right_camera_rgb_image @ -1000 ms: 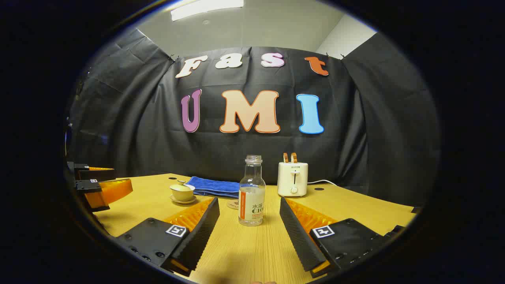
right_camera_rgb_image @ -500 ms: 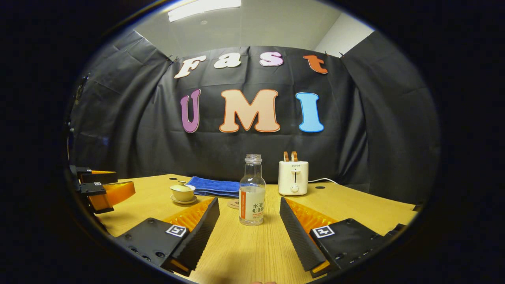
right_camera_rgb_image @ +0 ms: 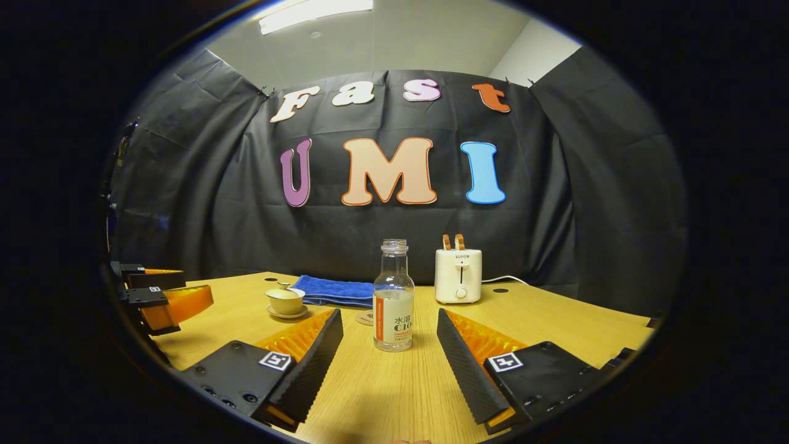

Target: Open the teacup lid with one hand, grasp the water bottle and pour water into the teacup with the other hand; after pouring, place the water bottle on the coaster and then close the teacup lid.

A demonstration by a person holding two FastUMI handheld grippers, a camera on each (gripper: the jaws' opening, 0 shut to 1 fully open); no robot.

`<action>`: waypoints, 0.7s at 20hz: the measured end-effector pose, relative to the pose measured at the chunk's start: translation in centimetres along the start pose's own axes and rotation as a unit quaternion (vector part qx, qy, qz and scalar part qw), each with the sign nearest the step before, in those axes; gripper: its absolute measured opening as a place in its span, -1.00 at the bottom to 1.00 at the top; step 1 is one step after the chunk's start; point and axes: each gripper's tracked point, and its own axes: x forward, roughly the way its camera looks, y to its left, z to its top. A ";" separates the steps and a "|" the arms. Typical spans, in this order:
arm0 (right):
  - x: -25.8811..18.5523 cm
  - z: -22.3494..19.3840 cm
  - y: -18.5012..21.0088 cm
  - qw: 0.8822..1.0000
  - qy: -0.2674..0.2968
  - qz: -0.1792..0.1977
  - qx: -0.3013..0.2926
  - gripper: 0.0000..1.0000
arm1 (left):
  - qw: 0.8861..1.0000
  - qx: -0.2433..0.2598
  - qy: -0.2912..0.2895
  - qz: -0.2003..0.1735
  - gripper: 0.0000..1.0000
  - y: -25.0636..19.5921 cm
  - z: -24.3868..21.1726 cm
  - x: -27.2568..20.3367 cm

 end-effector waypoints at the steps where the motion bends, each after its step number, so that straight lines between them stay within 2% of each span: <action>1: 0.0 -0.1 0.0 1.000 0.000 0.001 0.000 0.87 | 1.000 0.000 0.002 -0.002 0.93 -0.1 0.1 0.3; 3: 0.0 0.1 0.0 1.000 0.000 0.001 0.000 0.87 | 1.000 -0.003 0.009 -0.006 1.00 -0.3 -0.3 0.8; 4: 0.0 -0.1 0.0 1.000 0.001 0.002 0.000 0.96 | 1.000 -0.006 0.010 -0.006 0.94 -0.3 -0.3 0.9; 5: 0.1 -0.1 0.0 1.000 0.002 0.002 0.001 0.89 | 1.000 -0.007 0.013 -0.007 0.93 -0.4 -0.4 1.2; 7: 0.0 -0.1 0.1 1.000 0.004 0.007 0.003 0.87 | 1.000 -0.009 0.016 -0.009 0.92 -0.5 -0.5 1.9; 8: 0.1 -0.3 0.1 1.000 0.008 0.010 0.005 0.96 | 1.000 -0.009 0.020 -0.013 0.94 -0.7 -0.8 2.3; 9: 0.2 -0.5 0.1 1.000 0.013 0.012 0.008 0.87 | 1.000 -0.009 0.026 -0.012 0.92 -0.7 -1.0 2.6; 14: 0.9 -0.7 -0.2 1.000 0.018 0.014 0.013 0.90 | 1.000 -0.009 0.024 -0.012 0.94 -0.7 -1.0 5.2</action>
